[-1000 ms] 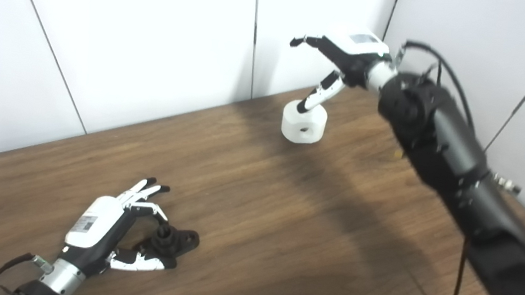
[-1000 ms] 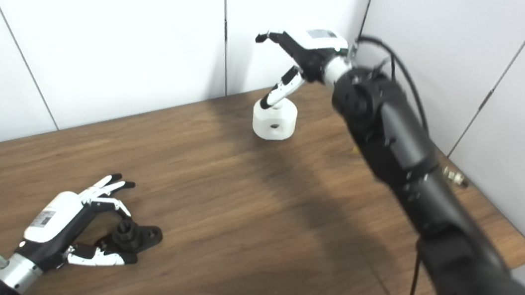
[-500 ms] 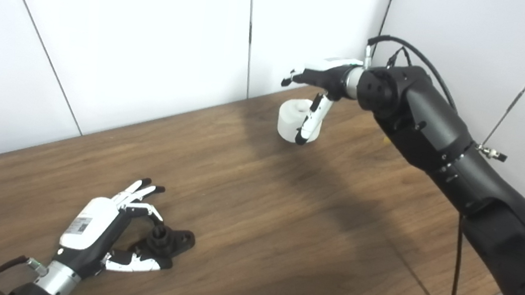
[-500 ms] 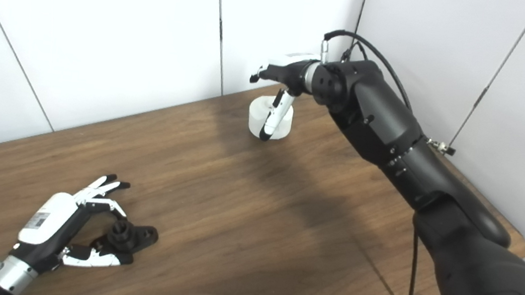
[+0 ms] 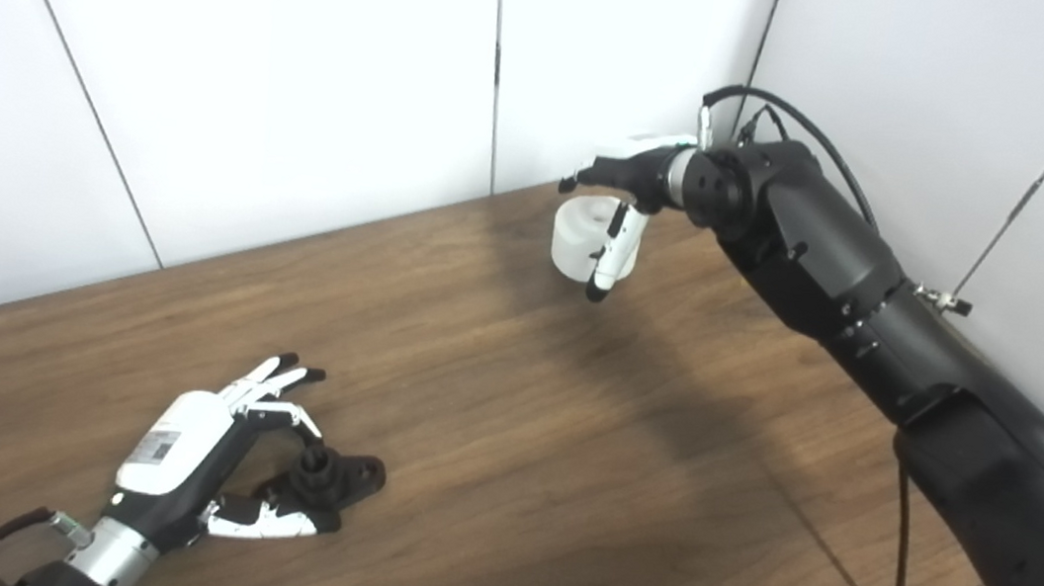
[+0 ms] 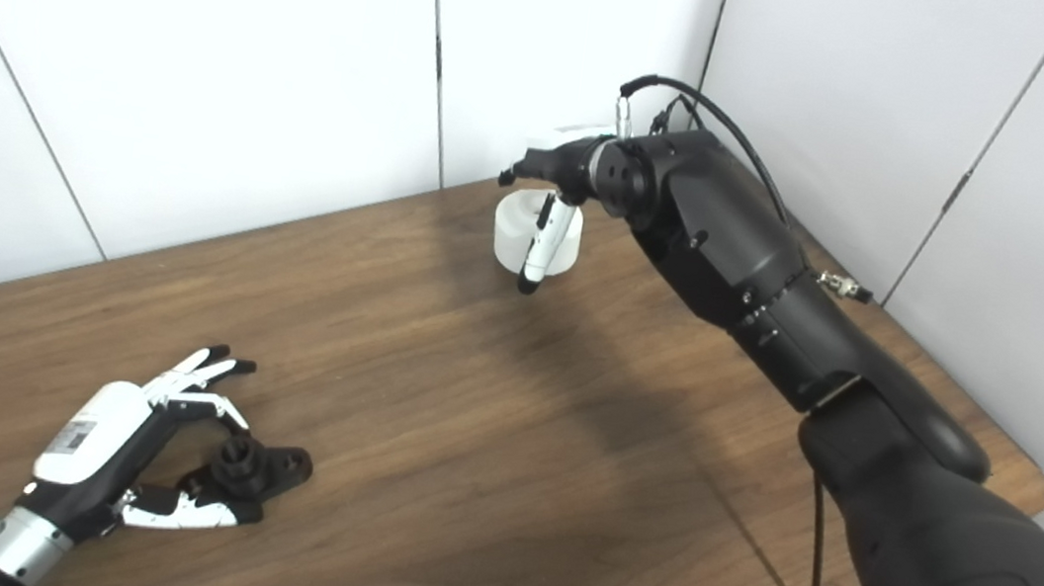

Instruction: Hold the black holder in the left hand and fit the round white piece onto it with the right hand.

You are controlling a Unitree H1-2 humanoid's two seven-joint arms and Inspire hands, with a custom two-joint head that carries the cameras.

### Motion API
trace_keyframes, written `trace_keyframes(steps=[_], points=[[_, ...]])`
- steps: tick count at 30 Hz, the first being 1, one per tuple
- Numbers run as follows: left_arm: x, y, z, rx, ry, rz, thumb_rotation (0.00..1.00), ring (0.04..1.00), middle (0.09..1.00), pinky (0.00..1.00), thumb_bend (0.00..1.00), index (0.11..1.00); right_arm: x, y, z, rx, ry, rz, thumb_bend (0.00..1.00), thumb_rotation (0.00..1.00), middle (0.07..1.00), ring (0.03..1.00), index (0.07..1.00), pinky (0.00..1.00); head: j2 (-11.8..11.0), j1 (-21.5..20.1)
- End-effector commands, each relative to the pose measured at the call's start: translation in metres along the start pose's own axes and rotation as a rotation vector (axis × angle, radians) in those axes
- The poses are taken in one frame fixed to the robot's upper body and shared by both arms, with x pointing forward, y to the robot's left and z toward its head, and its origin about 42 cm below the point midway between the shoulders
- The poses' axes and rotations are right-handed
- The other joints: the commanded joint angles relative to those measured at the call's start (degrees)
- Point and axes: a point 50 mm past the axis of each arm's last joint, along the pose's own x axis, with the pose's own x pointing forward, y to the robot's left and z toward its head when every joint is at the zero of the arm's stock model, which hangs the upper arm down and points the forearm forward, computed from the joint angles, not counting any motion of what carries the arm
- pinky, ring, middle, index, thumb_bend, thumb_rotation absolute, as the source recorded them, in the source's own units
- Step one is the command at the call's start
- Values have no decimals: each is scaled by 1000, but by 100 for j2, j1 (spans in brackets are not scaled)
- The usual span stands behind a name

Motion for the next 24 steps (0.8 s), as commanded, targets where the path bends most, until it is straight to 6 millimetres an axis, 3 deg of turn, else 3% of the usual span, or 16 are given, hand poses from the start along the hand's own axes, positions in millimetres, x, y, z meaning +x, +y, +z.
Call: trace_keyframes(steps=[1,16,24], points=[[-81,-61,-36,-36,216,-190,63,980,907,925,525,482,-11,-39,-5,-30,23,-142,1000,314,974,994,934,986,0,0],[-80,-65,-36,-32,215,-191,63,976,903,909,525,482,-10,-49,-25,-35,42,-224,953,296,979,981,954,878,-8,75],[-81,-66,-36,-31,215,-188,65,974,899,907,525,481,3,-42,-30,-34,65,-222,943,276,967,968,935,876,-5,123]])
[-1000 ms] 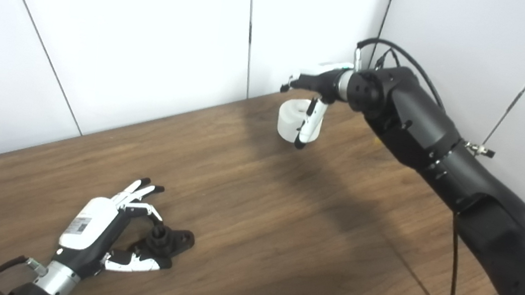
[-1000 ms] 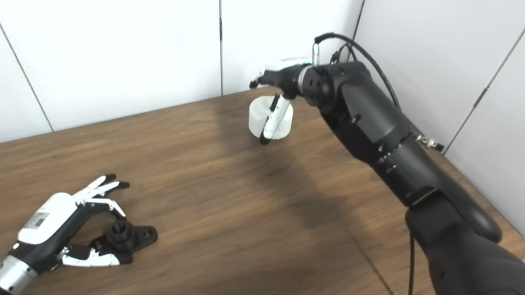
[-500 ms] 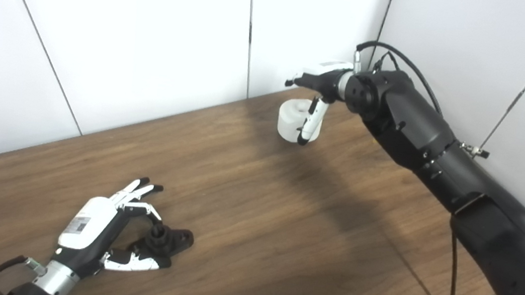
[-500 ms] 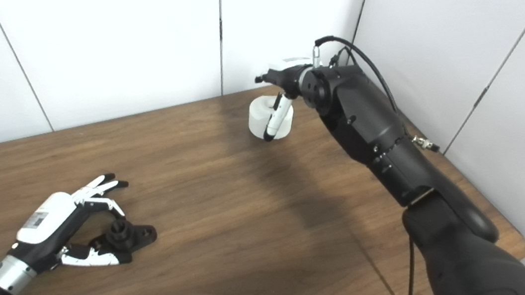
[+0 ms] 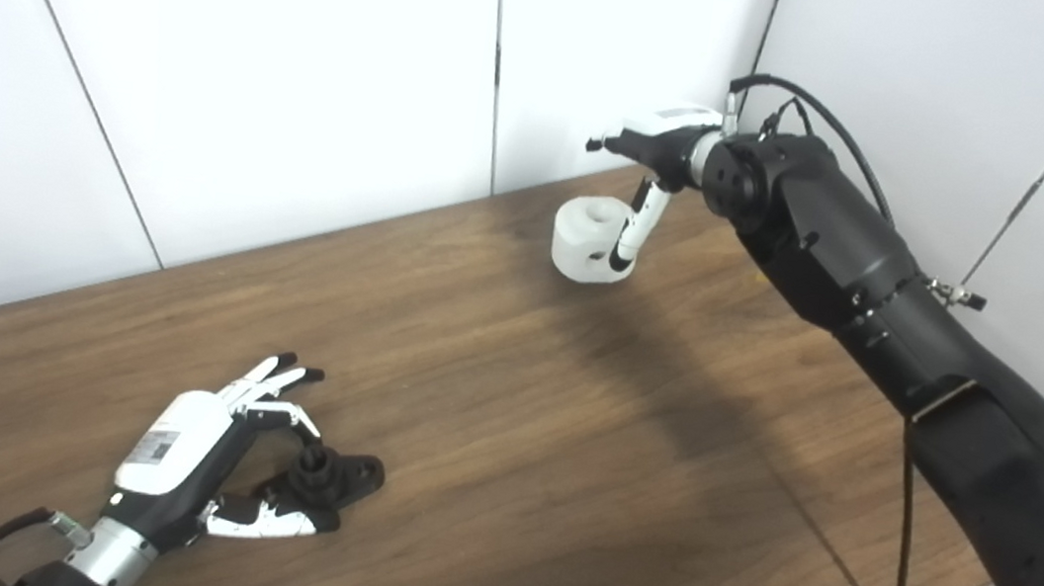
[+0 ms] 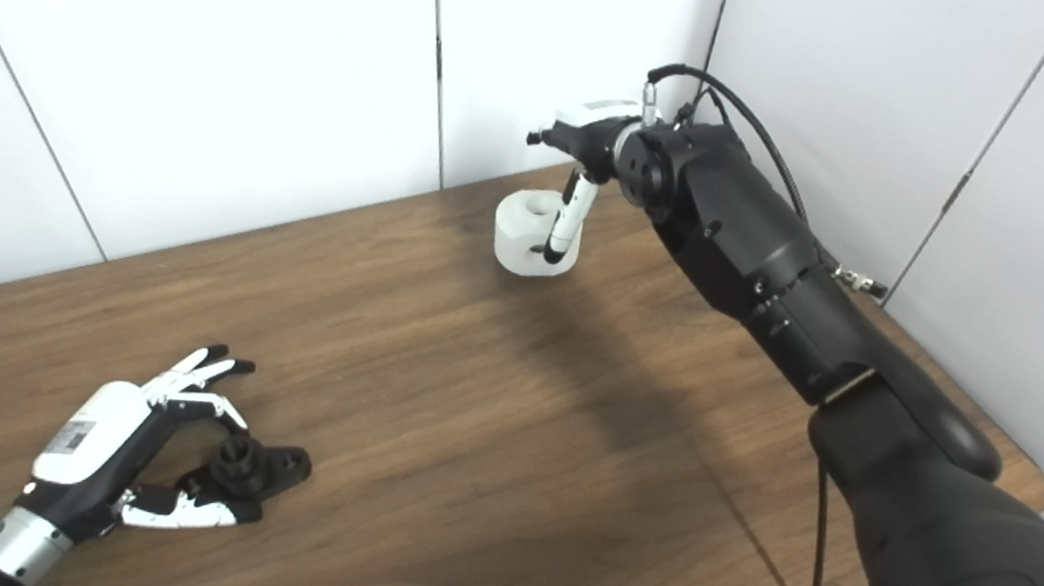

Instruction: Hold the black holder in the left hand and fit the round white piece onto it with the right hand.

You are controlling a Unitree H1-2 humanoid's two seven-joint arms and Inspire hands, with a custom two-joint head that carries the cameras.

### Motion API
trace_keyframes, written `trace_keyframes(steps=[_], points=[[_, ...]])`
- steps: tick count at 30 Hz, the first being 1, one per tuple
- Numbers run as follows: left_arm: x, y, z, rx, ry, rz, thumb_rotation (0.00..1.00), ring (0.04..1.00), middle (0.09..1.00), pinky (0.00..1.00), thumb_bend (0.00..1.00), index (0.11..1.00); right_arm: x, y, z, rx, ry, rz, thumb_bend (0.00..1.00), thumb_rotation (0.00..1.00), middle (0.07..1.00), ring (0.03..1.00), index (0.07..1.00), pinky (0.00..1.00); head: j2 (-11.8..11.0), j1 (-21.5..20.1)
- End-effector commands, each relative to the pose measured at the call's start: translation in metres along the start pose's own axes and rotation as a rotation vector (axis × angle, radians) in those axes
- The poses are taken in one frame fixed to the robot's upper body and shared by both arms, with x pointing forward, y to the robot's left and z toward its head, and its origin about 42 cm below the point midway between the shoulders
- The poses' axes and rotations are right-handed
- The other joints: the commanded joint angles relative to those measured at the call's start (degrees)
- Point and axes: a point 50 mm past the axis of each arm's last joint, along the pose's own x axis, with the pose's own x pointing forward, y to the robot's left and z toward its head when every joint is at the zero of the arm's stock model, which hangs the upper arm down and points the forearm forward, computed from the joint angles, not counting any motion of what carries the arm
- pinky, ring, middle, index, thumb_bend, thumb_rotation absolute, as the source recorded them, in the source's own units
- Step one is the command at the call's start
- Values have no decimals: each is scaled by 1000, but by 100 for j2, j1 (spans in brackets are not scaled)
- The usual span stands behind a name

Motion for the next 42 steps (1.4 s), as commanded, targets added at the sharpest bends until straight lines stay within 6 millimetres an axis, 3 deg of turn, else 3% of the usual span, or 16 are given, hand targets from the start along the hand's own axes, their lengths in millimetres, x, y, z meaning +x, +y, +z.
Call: trace_keyframes(steps=[1,11,18,29,42], points=[[-82,-65,-35,-31,212,-196,65,974,899,906,525,481,-5,-40,-1,-21,-6,-131,944,278,967,967,933,873,-2,46],[-81,-66,-30,-43,203,-199,64,980,901,919,525,481,20,-35,10,23,-28,-125,940,269,959,948,918,841,16,148],[-81,-68,-27,-46,208,-198,62,980,902,924,525,481,31,-33,20,44,-49,-123,948,254,955,951,906,892,24,213],[-80,-68,-27,-47,203,-194,66,981,905,919,525,481,35,-26,28,17,-59,-104,952,278,948,944,873,871,44,232],[-85,-65,-30,-49,211,-195,62,981,906,927,525,481,35,-21,20,-10,-37,-109,943,278,942,945,839,859,78,242]])
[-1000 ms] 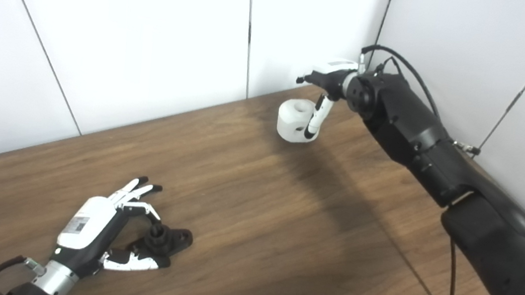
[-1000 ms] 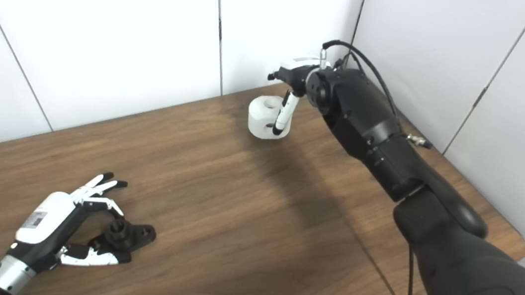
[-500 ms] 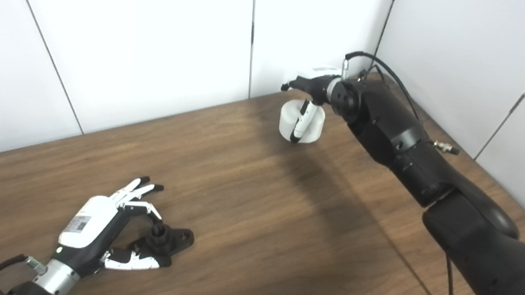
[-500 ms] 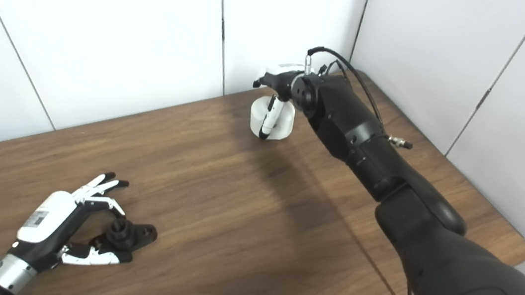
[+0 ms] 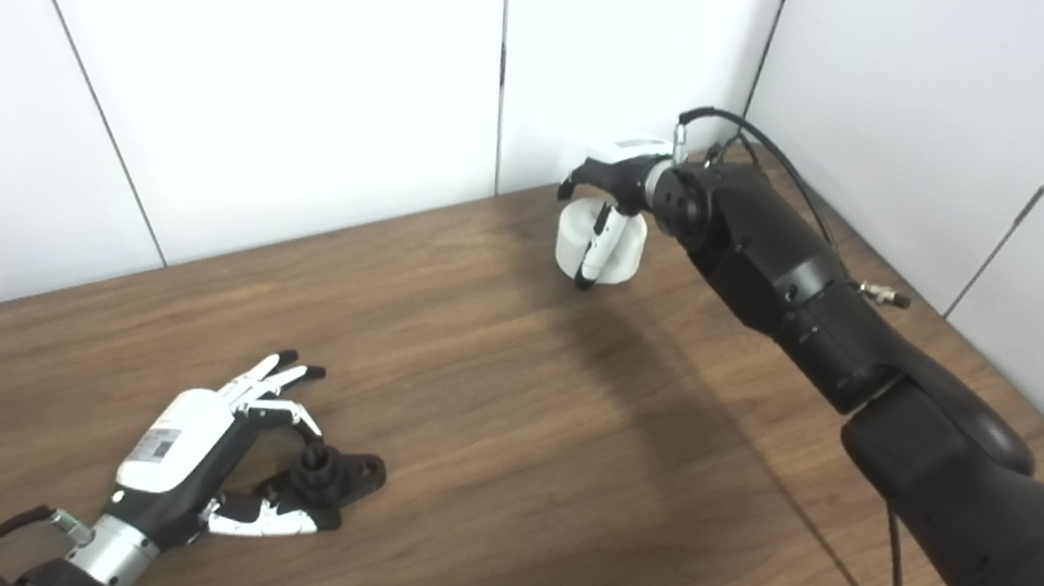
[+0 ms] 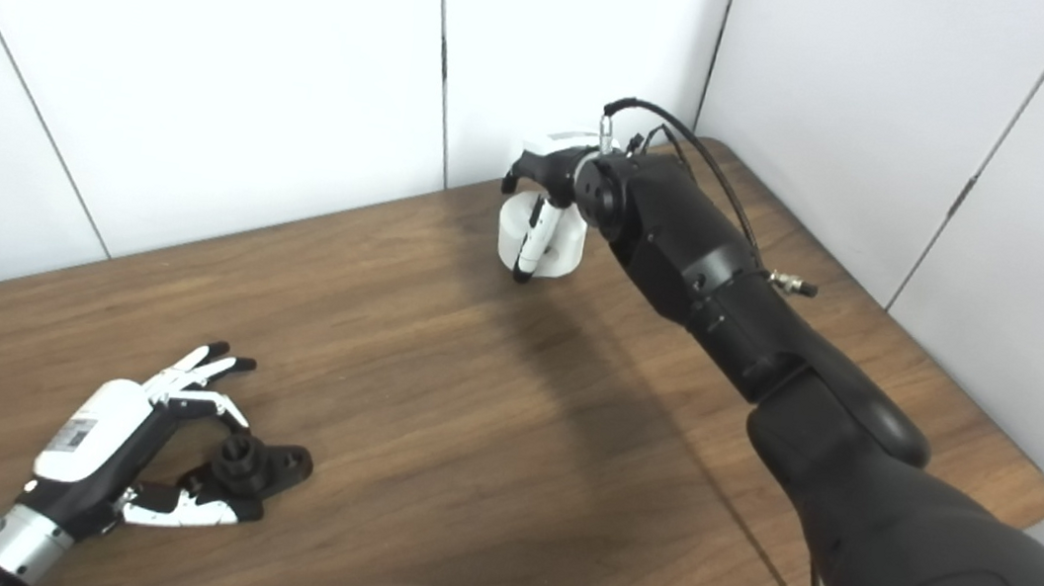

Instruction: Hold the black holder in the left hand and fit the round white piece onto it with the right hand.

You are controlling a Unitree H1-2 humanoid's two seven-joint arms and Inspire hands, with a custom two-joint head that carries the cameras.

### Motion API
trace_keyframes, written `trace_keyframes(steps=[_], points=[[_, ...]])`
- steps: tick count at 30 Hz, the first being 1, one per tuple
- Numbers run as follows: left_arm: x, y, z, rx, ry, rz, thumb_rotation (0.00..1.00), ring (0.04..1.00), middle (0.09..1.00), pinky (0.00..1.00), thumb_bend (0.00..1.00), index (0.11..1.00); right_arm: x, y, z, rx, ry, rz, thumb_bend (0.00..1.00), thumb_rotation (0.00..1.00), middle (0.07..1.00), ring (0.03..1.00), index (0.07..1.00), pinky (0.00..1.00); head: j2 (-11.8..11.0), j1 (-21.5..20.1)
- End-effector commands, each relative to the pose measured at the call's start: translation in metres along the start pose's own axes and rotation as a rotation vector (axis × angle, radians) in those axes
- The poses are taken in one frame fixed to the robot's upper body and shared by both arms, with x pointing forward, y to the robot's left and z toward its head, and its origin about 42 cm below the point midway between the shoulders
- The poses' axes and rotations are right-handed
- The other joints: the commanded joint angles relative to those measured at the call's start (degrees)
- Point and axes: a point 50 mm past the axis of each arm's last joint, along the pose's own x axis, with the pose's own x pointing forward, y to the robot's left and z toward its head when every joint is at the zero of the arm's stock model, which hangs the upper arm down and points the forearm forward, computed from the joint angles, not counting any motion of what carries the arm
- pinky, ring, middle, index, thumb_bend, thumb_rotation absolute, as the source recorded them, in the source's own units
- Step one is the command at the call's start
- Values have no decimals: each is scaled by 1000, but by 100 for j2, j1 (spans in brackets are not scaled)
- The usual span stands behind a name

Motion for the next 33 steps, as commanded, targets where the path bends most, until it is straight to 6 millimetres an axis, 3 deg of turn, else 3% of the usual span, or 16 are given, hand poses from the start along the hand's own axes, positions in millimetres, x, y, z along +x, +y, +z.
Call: trace_keyframes(steps=[1,8,33], points=[[-85,-66,-31,-48,209,-195,62,981,906,927,525,481,-9,-48,-8,-32,7,-143,945,279,943,948,839,864,8,-4],[-87,-65,-31,-45,209,-201,64,979,906,923,525,481,-12,-49,-15,-39,21,-156,944,292,950,972,846,900,21,29],[-89,-63,-27,-54,204,-201,63,974,903,926,525,481,-18,-45,-25,-47,47,-147,951,298,947,951,852,825,124,2]])
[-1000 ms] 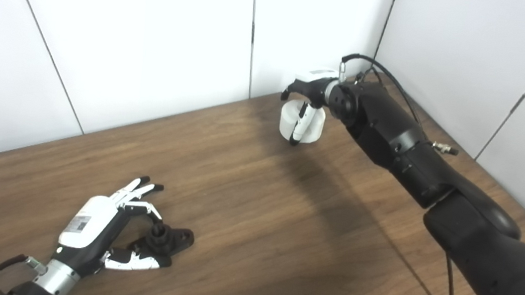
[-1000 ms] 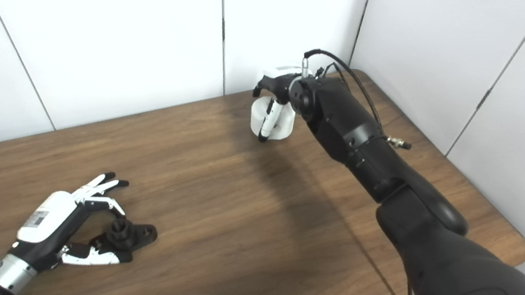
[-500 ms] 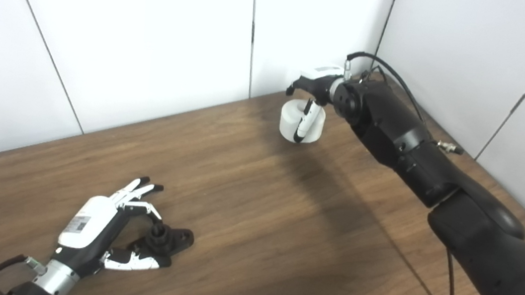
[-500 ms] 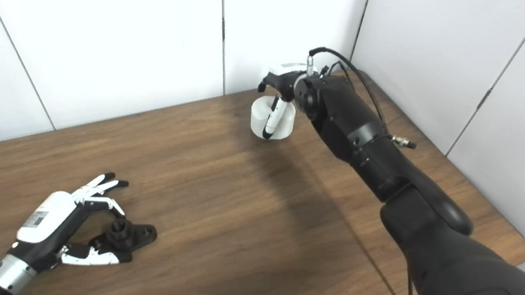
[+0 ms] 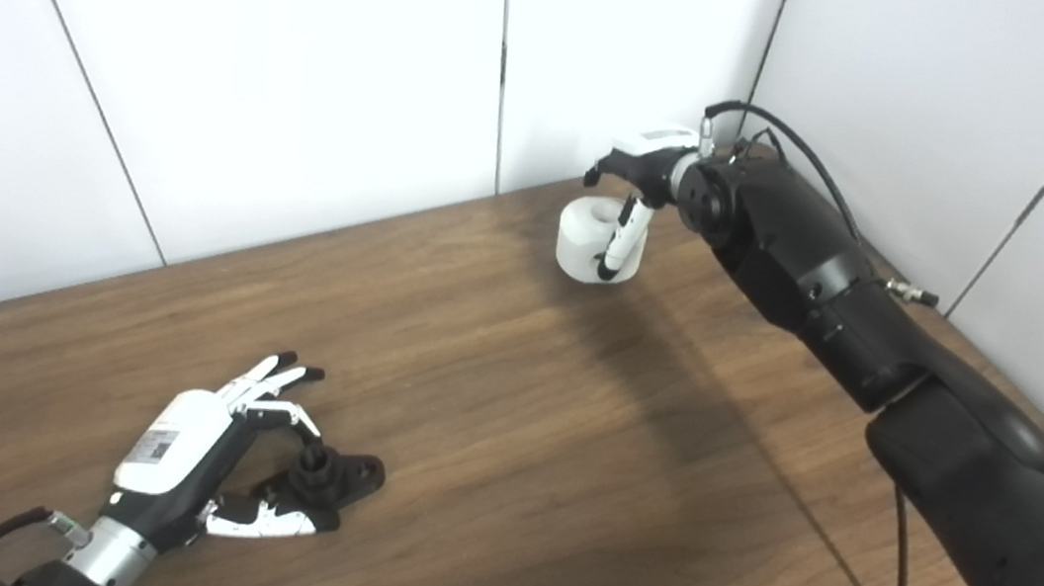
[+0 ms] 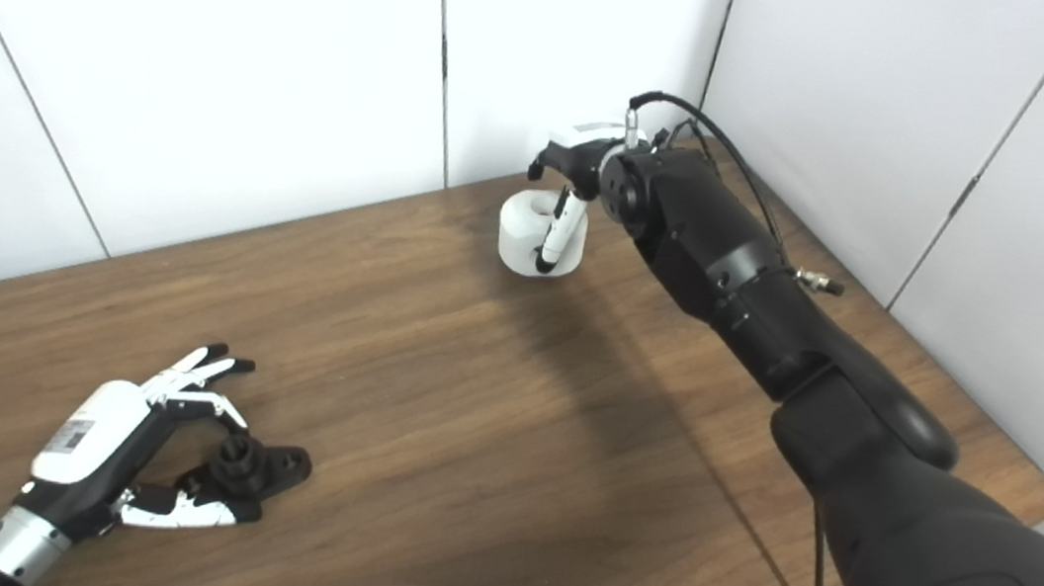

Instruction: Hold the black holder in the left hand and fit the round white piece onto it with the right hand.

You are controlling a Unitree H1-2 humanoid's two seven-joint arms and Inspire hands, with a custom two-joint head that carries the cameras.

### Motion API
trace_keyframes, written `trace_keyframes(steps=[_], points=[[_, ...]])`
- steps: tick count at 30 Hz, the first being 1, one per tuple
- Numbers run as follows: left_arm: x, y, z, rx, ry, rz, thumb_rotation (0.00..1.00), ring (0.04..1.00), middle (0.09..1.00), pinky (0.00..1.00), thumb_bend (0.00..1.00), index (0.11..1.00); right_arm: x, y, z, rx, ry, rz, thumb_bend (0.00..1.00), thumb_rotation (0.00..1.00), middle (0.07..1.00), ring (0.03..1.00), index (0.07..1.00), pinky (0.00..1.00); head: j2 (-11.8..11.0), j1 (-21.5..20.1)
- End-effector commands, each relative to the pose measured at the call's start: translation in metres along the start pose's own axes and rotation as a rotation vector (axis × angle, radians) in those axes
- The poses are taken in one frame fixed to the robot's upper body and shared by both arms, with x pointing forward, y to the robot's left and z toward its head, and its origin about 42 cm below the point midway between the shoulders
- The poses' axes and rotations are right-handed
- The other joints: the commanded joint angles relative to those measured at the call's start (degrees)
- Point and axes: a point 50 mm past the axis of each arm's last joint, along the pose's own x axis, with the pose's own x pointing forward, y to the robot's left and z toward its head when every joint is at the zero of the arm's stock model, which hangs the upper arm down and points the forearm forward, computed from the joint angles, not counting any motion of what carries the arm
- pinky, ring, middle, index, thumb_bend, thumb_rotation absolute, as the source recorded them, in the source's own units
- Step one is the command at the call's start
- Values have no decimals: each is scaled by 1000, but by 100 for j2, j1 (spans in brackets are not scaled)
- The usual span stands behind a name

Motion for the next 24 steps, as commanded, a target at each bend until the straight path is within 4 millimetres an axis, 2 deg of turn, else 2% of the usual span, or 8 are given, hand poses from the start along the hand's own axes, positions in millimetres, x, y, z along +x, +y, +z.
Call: trace_keyframes(steps=[1,10,16,19,21,22,24], points=[[-86,-64,-28,-52,203,-203,63,976,906,932,525,481,-11,-43,-8,-21,9,-121,950,304,948,950,851,833,12,-15],[-86,-61,-30,-44,200,-205,64,976,907,920,525,481,-11,-39,-9,6,14,-108,926,280,955,975,841,924,36,-27],[-85,-60,-29,-38,197,-198,63,977,905,922,525,481,-11,-37,-6,-1,6,-104,930,295,949,968,826,911,58,-17],[-84,-60,-27,-41,197,-200,63,980,904,921,525,481,-11,-37,-6,-2,4,-110,936,289,940,958,781,891,74,7],[-84,-61,-27,-42,196,-204,64,980,905,920,525,481,-12,-36,-5,-7,2,-121,923,275,928,952,710,891,75,14],[-84,-61,-26,-43,196,-205,64,980,906,921,525,481,-12,-36,-5,-13,-2,-132,907,261,913,944,657,890,80,16],[-85,-61,-26,-44,197,-205,64,978,906,921,525,481,-13,-34,-5,-22,-17,-161,623,177,865,912,524,871,86,16]])
